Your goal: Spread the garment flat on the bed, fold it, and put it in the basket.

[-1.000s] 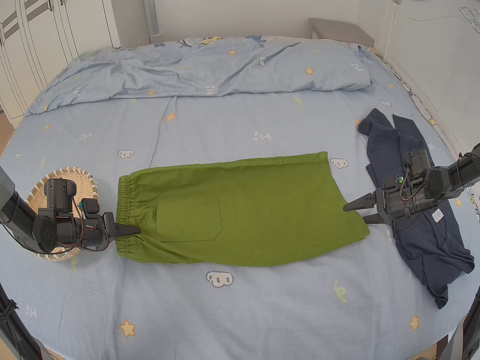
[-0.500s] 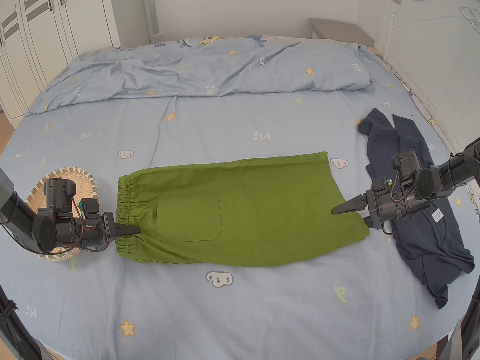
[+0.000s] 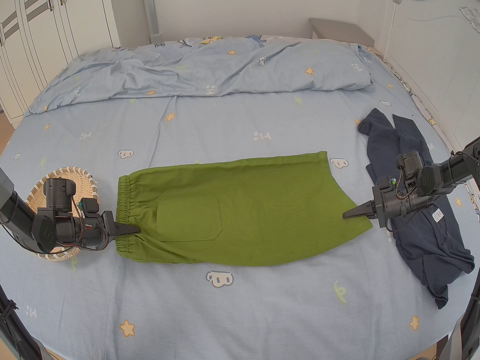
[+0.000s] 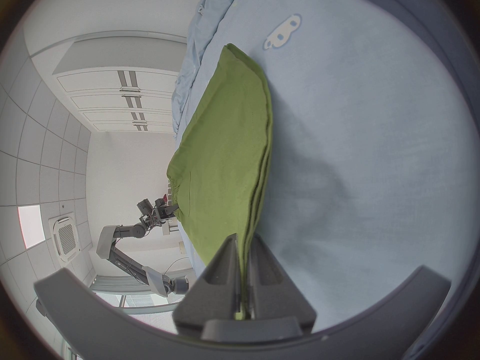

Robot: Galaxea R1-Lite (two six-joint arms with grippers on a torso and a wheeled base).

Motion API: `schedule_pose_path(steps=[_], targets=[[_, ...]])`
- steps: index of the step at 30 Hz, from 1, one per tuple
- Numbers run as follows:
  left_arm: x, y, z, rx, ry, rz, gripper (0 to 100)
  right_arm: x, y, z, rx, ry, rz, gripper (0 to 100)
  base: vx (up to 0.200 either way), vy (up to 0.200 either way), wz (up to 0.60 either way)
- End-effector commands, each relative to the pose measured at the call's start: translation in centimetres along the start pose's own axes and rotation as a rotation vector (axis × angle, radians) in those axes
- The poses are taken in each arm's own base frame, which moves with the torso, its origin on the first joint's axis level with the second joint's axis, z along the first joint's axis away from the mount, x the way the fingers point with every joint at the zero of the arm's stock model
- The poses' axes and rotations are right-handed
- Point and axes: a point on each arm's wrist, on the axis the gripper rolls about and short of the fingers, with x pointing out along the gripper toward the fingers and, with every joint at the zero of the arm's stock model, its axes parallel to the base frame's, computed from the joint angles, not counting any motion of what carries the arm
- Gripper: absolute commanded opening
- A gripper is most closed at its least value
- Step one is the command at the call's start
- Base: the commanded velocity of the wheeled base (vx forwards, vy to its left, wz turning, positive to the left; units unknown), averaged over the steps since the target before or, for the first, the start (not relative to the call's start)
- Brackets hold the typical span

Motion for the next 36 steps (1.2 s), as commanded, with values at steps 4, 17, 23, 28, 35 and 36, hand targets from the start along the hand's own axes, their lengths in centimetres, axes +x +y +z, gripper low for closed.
schedule_pose_path(steps=[4,17,23,28,35,36], targets=[[0.0,0.1,0.0,-0.010,0.005,0.001,0,0.1,-0.3,-0.1,0.007,0.002,-0.006,0,0.000,0.000,0.00],[-4.3,-2.3,-0.5,-0.123,0.144,0.042,0,-4.4,4.7,-4.7,0.024,0.019,-0.016,0,0.000,0.000,0.00],[-5.2,-1.1,-4.3,-0.160,0.215,0.073,0,-5.0,3.9,-9.8,0.115,0.060,-0.033,0,0.000,0.000,0.00],[-6.2,-0.1,-7.5,-0.180,0.272,0.097,0,-5.0,3.5,-14.5,0.132,0.070,-0.034,0,0.000,0.000,0.00],[-8.3,0.5,-11.1,-0.167,0.297,0.120,0,-4.2,3.1,-21.3,0.061,0.084,-0.033,0,0.000,0.000,0.00],[-8.5,0.6,-11.3,-0.169,0.298,0.123,0,-4.3,3.1,-21.8,0.053,0.080,-0.039,0,0.000,0.000,0.00]])
